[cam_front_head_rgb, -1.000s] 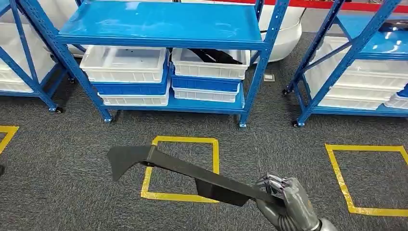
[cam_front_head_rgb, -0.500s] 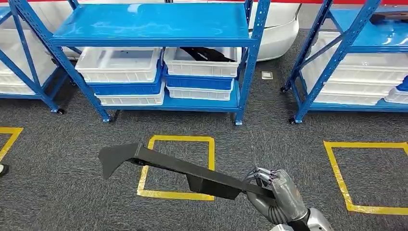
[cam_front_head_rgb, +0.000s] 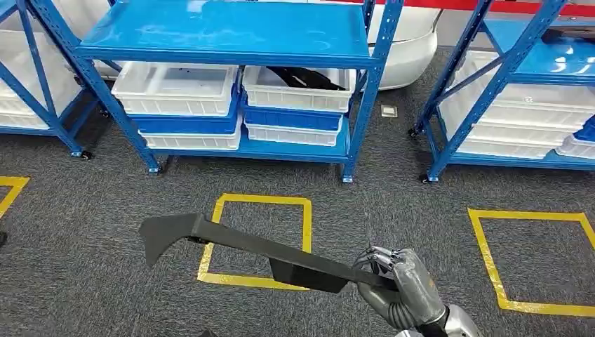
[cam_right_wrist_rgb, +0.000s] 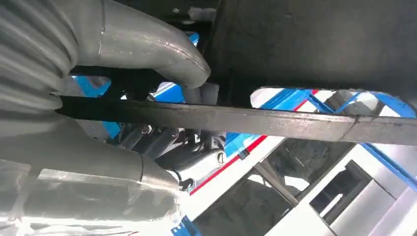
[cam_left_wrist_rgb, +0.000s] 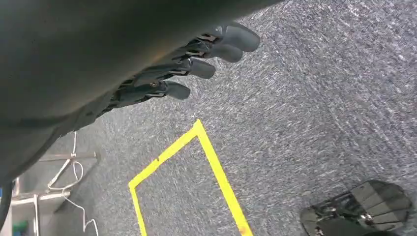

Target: Take the parts from the cabinet and place them on the table.

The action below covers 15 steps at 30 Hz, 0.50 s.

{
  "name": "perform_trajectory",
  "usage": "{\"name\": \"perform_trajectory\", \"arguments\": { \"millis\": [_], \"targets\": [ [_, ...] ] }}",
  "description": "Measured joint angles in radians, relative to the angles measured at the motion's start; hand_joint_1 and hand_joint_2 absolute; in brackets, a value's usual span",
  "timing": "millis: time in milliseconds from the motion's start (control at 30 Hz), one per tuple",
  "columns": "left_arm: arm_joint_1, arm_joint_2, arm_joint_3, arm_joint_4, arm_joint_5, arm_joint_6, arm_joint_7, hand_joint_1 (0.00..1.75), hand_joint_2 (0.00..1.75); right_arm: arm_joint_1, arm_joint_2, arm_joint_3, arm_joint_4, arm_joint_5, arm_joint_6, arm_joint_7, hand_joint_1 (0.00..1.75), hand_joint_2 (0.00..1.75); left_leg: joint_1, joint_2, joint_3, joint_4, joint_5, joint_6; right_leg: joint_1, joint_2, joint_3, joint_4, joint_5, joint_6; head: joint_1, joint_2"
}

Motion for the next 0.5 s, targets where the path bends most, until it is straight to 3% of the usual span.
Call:
{"name": "perform_trajectory", "arguments": {
  "millis": [33,67,100,133,167,200,267,300,333,400,467,500],
  "targets": [
    [0.000,0.000,-0.001,0.000,-0.004,0.002,0.002,0.00,0.00,0.000,-0.002,0.000,0.001,-0.002,0.000,-0.003,1.75,1.75,0.003,0.000,-0.002,0.001,0.002,-0.003,-0.009,-0.001,0.015,-0.027,0.015,0.015,-0.002,0.000],
    [0.000,0.000,-0.003,0.000,-0.007,0.003,0.003,0.00,0.00,-0.001,-0.003,0.001,0.001,-0.002,0.000,-0.005,1.75,1.75,0.005,-0.001,-0.002,0.001,0.003,-0.006,-0.018,-0.002,0.051,-0.094,0.045,0.032,0.000,0.000],
    [0.000,0.000,-0.006,0.000,-0.007,0.005,0.005,0.00,0.00,-0.002,-0.004,0.001,0.001,-0.002,0.000,-0.005,1.75,1.75,0.009,-0.002,-0.002,0.002,0.004,-0.011,-0.027,-0.002,0.105,-0.196,0.083,0.048,0.000,0.000],
    [-0.001,0.000,-0.008,0.000,-0.009,0.007,0.005,0.00,0.00,-0.004,-0.004,0.002,0.001,-0.003,0.000,-0.006,1.75,1.75,0.011,-0.002,-0.003,0.005,0.004,-0.019,-0.033,-0.004,0.156,-0.289,0.111,0.058,0.000,0.000],
    [-0.001,0.000,-0.012,0.000,-0.010,0.008,0.005,0.00,0.00,-0.010,-0.004,0.005,0.003,-0.003,0.000,-0.007,1.75,1.75,0.005,-0.002,-0.007,0.011,0.001,-0.030,-0.030,-0.010,0.169,-0.331,0.117,0.054,0.003,0.000],
    [-0.001,0.000,-0.015,0.000,-0.013,0.010,0.005,0.00,0.00,-0.012,-0.004,0.008,0.003,-0.003,-0.002,-0.009,1.75,1.75,0.004,-0.002,-0.008,0.012,0.001,-0.040,-0.020,-0.002,0.173,-0.330,0.127,0.037,0.001,0.000],
    [-0.002,0.000,-0.018,0.000,-0.021,0.014,0.005,0.00,0.00,-0.011,-0.004,0.009,0.003,-0.005,-0.010,-0.014,1.75,1.75,0.007,-0.001,-0.010,0.012,0.007,-0.052,-0.018,-0.001,0.166,-0.324,0.132,0.024,-0.002,0.000],
    [-0.002,0.000,-0.020,0.000,-0.021,0.016,0.005,0.00,0.00,-0.011,-0.004,0.010,0.003,-0.006,-0.011,-0.014,1.75,1.75,0.009,-0.001,-0.013,0.013,0.011,-0.058,-0.021,-0.001,0.163,-0.326,0.137,0.016,-0.003,0.000],
    [-0.002,0.000,-0.021,0.000,-0.023,0.016,0.005,0.00,0.00,-0.012,-0.004,0.011,0.003,-0.006,-0.013,-0.014,1.75,1.75,0.017,-0.003,-0.021,0.024,0.000,-0.062,-0.041,-0.001,0.163,-0.330,0.144,0.004,-0.003,0.000],
    [-0.002,0.000,-0.023,0.000,-0.024,0.017,0.005,0.00,0.00,-0.012,-0.004,0.016,0.003,-0.006,-0.013,-0.014,1.75,1.75,0.018,-0.006,-0.065,0.139,-0.098,-0.067,-0.034,-0.002,0.153,-0.329,0.153,-0.017,-0.006,0.000],
    [-0.002,0.001,-0.024,0.000,-0.024,0.017,0.005,0.00,0.00,-0.012,-0.003,0.020,0.004,-0.006,-0.013,-0.014,1.75,1.75,0.019,-0.008,-0.125,0.300,-0.180,-0.075,-0.027,-0.003,0.141,-0.328,0.159,-0.023,-0.006,0.000],
    [-0.001,0.001,-0.024,0.000,-0.024,0.017,0.005,0.00,0.00,-0.012,-0.003,0.020,0.005,-0.006,-0.013,-0.014,1.75,1.75,0.019,-0.008,-0.135,0.338,-0.192,-0.076,-0.025,-0.003,0.135,-0.327,0.163,-0.024,-0.006,0.000]
  ]
}}
